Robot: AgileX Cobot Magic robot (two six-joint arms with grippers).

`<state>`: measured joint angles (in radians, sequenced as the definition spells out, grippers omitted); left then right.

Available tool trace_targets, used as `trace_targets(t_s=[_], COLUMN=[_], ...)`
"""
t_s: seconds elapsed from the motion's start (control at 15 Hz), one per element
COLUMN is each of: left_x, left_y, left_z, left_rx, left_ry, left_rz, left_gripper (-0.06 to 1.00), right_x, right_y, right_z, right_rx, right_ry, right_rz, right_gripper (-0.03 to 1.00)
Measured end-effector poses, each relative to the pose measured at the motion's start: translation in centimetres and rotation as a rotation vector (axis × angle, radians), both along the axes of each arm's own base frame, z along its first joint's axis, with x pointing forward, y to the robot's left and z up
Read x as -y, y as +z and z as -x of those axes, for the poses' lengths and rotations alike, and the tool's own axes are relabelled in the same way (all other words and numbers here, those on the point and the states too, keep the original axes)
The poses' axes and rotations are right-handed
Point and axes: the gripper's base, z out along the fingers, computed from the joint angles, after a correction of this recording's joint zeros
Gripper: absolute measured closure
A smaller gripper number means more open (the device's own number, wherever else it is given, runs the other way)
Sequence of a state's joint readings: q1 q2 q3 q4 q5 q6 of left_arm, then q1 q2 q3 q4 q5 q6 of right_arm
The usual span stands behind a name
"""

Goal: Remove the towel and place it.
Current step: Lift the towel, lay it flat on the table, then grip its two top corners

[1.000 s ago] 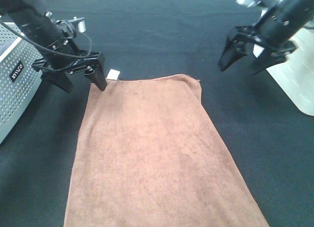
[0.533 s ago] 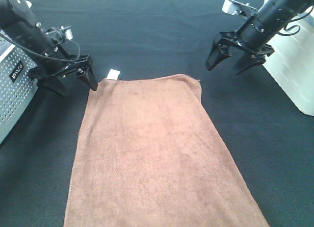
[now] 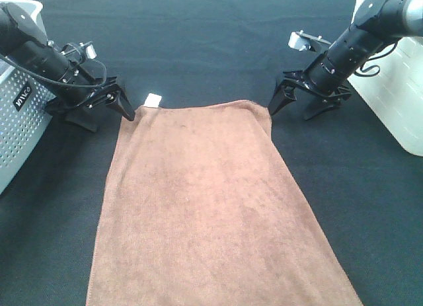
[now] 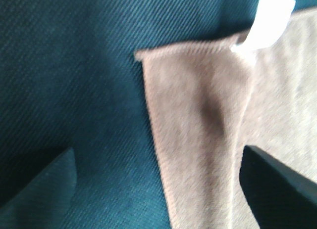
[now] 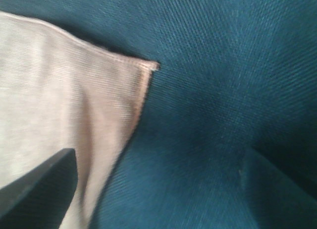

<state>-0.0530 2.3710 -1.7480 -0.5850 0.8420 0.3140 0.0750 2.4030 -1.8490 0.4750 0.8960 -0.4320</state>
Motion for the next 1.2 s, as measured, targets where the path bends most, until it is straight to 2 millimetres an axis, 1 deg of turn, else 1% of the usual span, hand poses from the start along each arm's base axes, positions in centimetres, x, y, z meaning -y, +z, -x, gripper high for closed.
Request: trace_targets(t_s=[0.13, 0.4, 0.53, 0.67, 0.73, 0.8, 0.87, 0.93, 1.07, 1.2], left_x=[0.0, 0.5, 0.6, 0.9, 1.3, 2.1, 3.2, 4.8, 5.5, 5.3], left_y=[0.0, -0.1, -0.2, -0.2, -0.2, -0.3, -0.4, -0.6, -0.7, -0.9], left_z=[0.0, -0.2, -0.2, -0.3, -0.3, -0.2, 0.0, 0.3, 0.3, 0.3], left_rx=[0.002, 0.013, 0.015, 0.02, 0.02, 0.017, 0.013, 0.011, 0.019, 0.017], left_ry=[0.005, 0.013, 0.016, 0.029, 0.034, 0.03, 0.013, -0.017, -0.023, -0.027], left_rz=[0.004, 0.017, 0.023, 0.04, 0.056, 0.071, 0.079, 0.079, 0.075, 0.06], left_gripper=[0.1, 0.11, 0.11, 0.13, 0.17, 0.2, 0.23, 0.25, 0.33, 0.47], right_x=[0.0, -0.5, -0.6, -1.0, -1.5, -2.5, -3.6, -4.8, -5.0, -5.0], right_y=[-0.2, -1.1, -1.1, -1.3, -1.3, -1.6, -1.7, -2.1, -2.4, -2.5], right_z=[-0.1, -0.5, -0.7, -0.9, -1.0, -1.0, -1.0, -0.9, -0.9, -1.0], right_rx=[0.009, -0.004, 0.009, 0.026, 0.044, 0.063, 0.083, 0.093, 0.097, 0.107], right_ry=[-0.01, -0.045, -0.067, -0.078, -0.071, -0.053, -0.035, -0.01, -0.004, -0.006], right_rz=[-0.006, -0.066, -0.084, -0.092, -0.085, -0.076, -0.072, -0.067, -0.064, -0.055], right_gripper=[0.15, 0.15, 0.16, 0.18, 0.2, 0.21, 0.23, 0.24, 0.31, 0.44])
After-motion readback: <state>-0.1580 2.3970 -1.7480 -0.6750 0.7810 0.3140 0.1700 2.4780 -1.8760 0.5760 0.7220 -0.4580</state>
